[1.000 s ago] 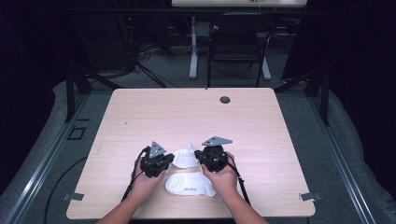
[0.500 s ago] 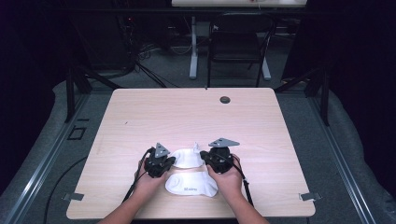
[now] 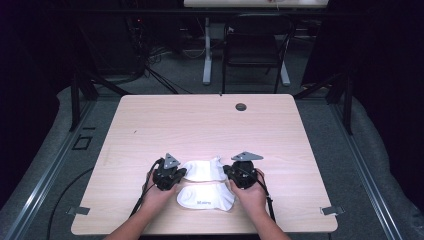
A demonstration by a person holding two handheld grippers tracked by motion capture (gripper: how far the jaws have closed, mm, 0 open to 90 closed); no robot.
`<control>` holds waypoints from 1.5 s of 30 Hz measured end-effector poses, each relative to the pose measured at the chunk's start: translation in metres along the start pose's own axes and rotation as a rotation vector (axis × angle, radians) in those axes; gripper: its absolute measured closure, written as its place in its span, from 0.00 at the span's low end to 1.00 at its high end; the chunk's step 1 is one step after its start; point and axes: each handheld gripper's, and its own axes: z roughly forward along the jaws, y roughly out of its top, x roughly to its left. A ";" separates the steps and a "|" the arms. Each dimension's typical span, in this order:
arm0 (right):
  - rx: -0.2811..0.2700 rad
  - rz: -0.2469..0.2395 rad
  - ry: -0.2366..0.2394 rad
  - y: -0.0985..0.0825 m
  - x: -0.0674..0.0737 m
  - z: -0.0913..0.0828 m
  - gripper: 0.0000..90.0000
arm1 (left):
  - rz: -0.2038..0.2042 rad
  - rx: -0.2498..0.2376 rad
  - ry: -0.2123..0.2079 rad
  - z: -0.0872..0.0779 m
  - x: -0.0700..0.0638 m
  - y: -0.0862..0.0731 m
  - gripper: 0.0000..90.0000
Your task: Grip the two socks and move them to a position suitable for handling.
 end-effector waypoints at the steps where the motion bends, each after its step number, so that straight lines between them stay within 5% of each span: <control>1: 0.012 0.003 -0.008 -0.004 -0.003 0.002 0.98 | -0.007 -0.001 0.000 0.000 0.000 0.000 1.00; 14: 0.059 -0.009 -0.057 -0.015 -0.011 0.009 0.97 | -0.009 -0.007 -0.004 0.000 0.001 -0.001 1.00; 17: 0.018 -0.011 -0.063 -0.013 -0.010 0.004 0.87 | -0.014 -0.010 -0.004 0.000 0.001 -0.002 1.00; 22: -0.051 -0.021 -0.050 -0.005 -0.005 -0.009 0.92 | -0.017 -0.013 -0.006 0.000 0.001 -0.003 1.00; 26: -0.064 -0.040 0.011 0.000 0.002 -0.011 0.96 | -0.019 -0.012 -0.006 0.000 0.001 -0.002 0.99; 32: -0.005 -0.104 -0.005 0.000 0.009 0.010 0.96 | -0.018 -0.010 -0.011 0.000 0.001 -0.002 0.99; 45: 0.080 -0.033 -0.063 -0.011 -0.016 0.023 1.00 | -0.034 -0.022 -0.017 -0.003 0.003 -0.006 0.99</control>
